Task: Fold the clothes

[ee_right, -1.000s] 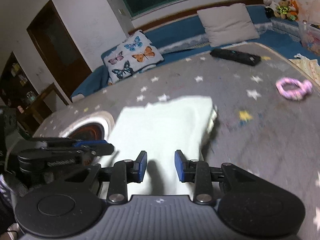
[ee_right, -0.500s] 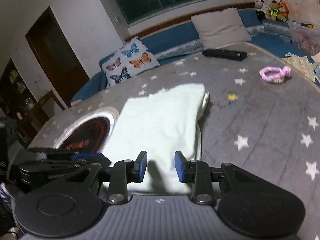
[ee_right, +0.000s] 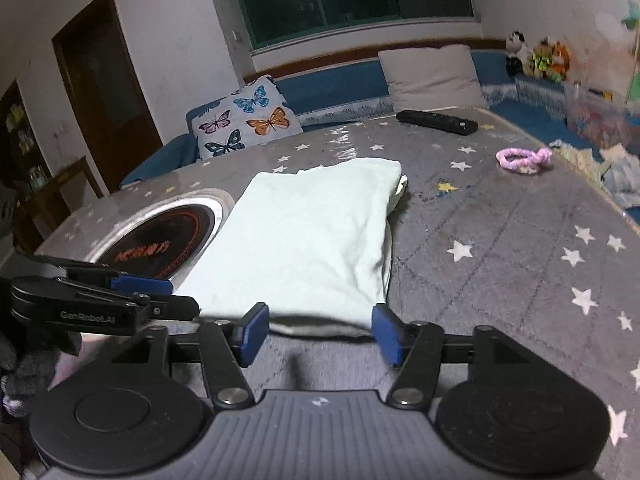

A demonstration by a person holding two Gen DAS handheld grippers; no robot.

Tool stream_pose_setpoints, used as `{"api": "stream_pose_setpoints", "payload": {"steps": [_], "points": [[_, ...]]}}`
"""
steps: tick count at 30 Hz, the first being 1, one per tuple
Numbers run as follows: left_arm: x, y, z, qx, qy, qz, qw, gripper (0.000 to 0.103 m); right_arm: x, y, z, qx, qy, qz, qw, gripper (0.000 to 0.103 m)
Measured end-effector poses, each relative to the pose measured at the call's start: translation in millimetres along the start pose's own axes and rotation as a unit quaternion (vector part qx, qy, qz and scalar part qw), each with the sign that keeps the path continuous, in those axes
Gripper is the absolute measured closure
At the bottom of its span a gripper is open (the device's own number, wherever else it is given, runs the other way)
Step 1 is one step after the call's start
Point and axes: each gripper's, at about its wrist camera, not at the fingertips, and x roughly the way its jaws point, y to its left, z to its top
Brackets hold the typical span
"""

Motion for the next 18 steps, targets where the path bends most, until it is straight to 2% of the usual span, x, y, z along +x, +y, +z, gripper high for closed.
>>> {"api": "stream_pose_setpoints", "payload": {"steps": [14, 16, 18], "points": [[-31.1, -0.7, -26.6, 0.013, -0.021, -0.005, 0.9997, 0.014, -13.8, 22.5, -19.7, -0.002, -0.016, -0.021, 1.000, 0.010], [-35.7, -0.6, -30.3, 0.015, -0.026, -0.006, 0.9995, 0.010, -16.1, 25.8, -20.9, -0.002, -0.018, -0.028, 0.999, 0.003], [-40.3, -1.1, -34.0, 0.017, -0.030, -0.009, 0.9994, 0.004, -18.8, 30.0, -22.4, -0.004, -0.023, -0.034, 0.999, 0.001]]}}
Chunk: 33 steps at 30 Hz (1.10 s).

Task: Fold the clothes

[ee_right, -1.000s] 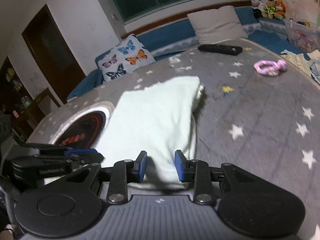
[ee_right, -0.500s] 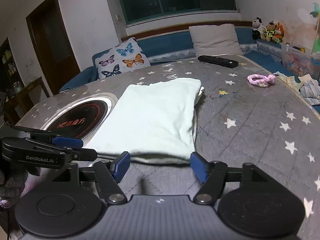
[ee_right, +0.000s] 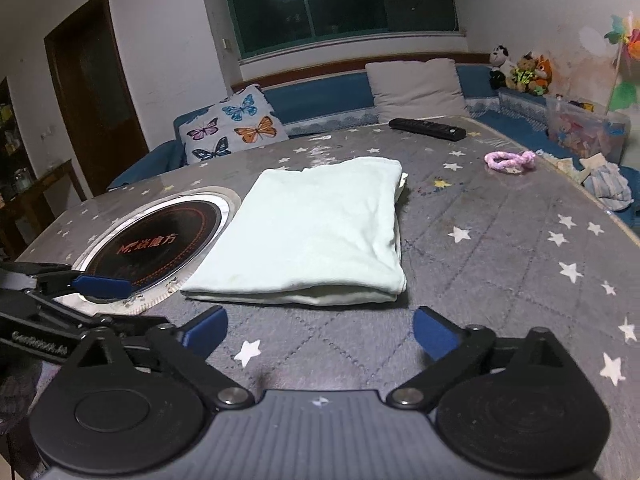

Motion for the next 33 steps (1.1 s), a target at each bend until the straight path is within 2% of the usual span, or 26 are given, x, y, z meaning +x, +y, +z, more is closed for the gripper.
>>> {"api": "stream_pose_setpoints", "payload": {"steps": [2, 33], "points": [[-3.8, -1.0, -3.1, 0.001, -0.003, -0.002, 1.0000, 0.000, -2.9, 3.1, -2.4, 0.000, -0.004, -0.005, 1.000, 0.000], [-29.0, -12.8, -40.5, -0.011, 0.009, -0.004, 0.9999, 0.000, -22.7, 39.5, -31.3, -0.027, -0.010, -0.040, 0.999, 0.000]]}}
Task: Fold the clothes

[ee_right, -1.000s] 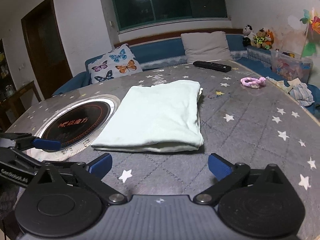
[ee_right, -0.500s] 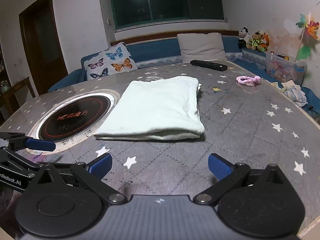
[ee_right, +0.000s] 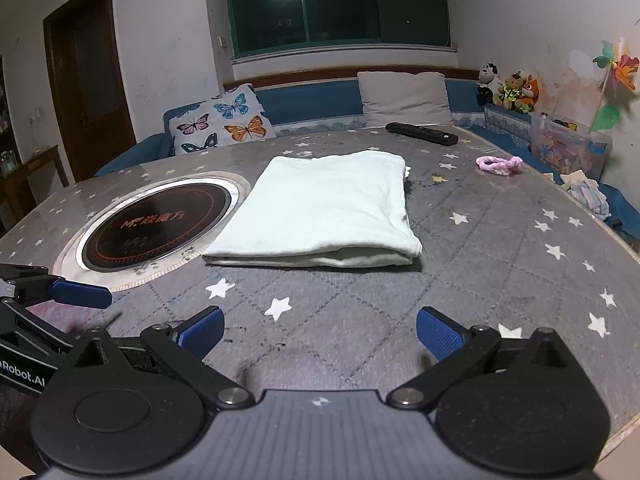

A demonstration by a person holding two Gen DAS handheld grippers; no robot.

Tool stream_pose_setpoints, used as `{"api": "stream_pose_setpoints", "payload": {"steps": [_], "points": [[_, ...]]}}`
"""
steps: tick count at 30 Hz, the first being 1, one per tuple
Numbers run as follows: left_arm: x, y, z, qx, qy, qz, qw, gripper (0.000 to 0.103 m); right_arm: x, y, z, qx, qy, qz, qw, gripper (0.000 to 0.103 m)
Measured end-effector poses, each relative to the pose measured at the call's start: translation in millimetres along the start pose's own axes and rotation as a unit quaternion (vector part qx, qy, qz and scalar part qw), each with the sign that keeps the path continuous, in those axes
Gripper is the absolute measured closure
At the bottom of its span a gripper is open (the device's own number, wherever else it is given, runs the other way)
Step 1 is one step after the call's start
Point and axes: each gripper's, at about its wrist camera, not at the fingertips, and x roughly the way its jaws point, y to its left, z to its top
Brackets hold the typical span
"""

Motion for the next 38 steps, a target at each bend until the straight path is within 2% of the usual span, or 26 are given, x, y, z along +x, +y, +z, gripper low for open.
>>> {"api": "stream_pose_setpoints", "payload": {"steps": [38], "points": [[-20.2, -15.3, -7.7, 0.017, -0.018, 0.002, 0.9997, 0.000, -20.5, 2.4, -13.1, 0.021, -0.011, 0.004, 1.000, 0.000]]}}
